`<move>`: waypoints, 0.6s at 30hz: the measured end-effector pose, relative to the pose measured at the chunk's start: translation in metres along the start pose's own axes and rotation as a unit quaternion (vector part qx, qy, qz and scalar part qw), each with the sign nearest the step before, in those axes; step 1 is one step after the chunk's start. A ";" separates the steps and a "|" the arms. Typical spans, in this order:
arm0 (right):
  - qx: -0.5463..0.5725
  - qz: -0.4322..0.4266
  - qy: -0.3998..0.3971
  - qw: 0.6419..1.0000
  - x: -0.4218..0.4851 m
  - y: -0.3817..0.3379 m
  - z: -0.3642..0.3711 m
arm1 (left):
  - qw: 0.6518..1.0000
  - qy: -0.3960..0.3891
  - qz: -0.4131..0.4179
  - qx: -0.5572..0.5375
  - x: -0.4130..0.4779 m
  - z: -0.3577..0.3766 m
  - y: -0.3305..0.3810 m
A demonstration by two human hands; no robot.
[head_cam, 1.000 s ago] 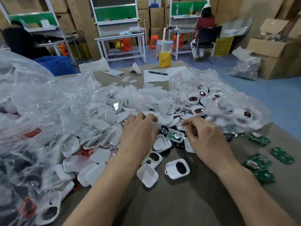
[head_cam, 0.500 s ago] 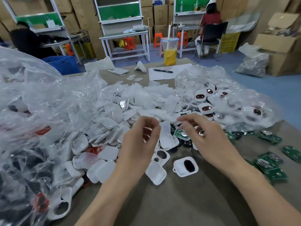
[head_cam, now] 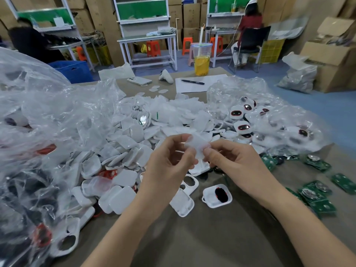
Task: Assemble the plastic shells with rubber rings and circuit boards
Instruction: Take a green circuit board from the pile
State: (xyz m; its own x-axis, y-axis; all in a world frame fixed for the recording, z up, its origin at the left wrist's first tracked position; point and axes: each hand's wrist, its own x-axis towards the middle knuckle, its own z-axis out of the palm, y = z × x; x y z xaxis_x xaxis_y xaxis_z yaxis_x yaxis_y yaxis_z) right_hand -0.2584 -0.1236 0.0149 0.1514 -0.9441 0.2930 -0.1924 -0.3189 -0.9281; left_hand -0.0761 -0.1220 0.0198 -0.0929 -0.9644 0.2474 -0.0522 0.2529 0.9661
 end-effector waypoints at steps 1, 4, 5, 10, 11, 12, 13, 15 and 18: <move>0.003 -0.002 0.001 1.000 0.000 0.000 0.000 | 1.000 0.000 -0.002 0.001 0.000 0.000 0.000; 0.015 -0.001 -0.001 1.000 0.001 -0.001 0.001 | 1.000 -0.007 -0.001 0.010 0.000 0.000 -0.001; 0.016 -0.004 -0.002 1.000 0.001 -0.001 0.001 | 1.000 -0.011 0.002 0.017 0.001 -0.001 -0.001; 0.025 -0.007 0.001 1.000 0.001 -0.003 0.001 | 1.000 -0.019 0.009 0.020 0.001 -0.003 0.000; 0.026 -0.008 0.000 1.000 0.001 -0.002 0.001 | 0.999 -0.022 0.008 0.022 0.001 -0.003 0.001; 0.026 -0.008 -0.001 1.000 0.001 -0.002 0.001 | 0.999 -0.024 0.008 0.024 0.001 -0.003 0.001; 0.028 -0.007 -0.002 1.000 0.001 -0.002 0.000 | 0.999 -0.025 0.007 0.024 0.001 -0.003 0.001; 0.041 -0.004 -0.006 0.999 0.001 -0.001 0.000 | 1.000 -0.026 0.001 0.015 0.000 -0.004 0.001; 0.049 0.006 -0.008 0.999 0.001 -0.001 -0.003 | 0.999 -0.040 -0.008 -0.003 0.000 -0.005 0.002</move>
State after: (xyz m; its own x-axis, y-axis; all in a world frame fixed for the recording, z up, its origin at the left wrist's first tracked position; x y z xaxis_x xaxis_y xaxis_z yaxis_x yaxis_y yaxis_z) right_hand -0.2609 -0.1244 0.0171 0.1653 -0.9462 0.2781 -0.0990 -0.2965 -0.9499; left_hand -0.0709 -0.1215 0.0225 -0.1723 -0.9589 0.2253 -0.0480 0.2366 0.9704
